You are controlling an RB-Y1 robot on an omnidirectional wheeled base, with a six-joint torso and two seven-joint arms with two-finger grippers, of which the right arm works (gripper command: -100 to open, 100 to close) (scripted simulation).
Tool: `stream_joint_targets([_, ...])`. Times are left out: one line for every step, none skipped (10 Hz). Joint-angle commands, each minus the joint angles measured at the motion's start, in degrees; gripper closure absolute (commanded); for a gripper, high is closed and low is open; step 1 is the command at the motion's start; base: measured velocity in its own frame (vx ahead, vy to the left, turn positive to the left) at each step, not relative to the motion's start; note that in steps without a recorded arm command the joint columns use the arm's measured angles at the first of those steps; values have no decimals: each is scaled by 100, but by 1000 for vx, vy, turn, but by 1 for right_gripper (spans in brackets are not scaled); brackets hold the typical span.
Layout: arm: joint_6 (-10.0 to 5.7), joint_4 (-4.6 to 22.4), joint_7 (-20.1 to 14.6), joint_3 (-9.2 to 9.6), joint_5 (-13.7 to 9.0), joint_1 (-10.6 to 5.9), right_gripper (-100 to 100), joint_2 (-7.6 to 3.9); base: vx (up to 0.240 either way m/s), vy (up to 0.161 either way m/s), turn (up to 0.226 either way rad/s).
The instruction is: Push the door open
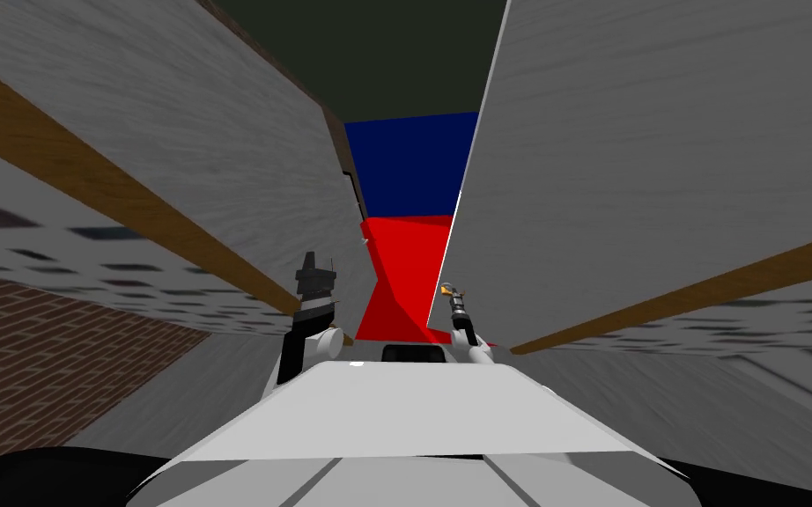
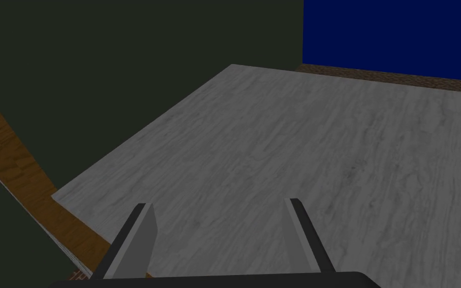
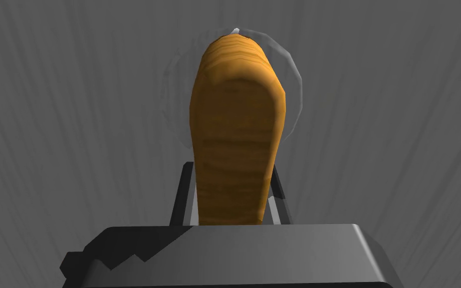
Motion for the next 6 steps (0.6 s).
stream_joint_targets([55,-141,60,-163,-78,82,100,-88,133,28,-76])
stream_joint_targets([53,-137,69,-195,-95,83,100,-96,175,57,-67])
stream_joint_targets([53,-137,69,-195,-95,83,100,-96,106,42,-10])
stream_joint_targets([49,-127,96,-290,-146,86,100,-117,128,63,-40])
stream_joint_targets([49,-127,96,-290,-146,86,100,-117,127,57,-71])
stream_joint_targets([49,-127,96,-290,-146,86,100,-117,72,17,-12])
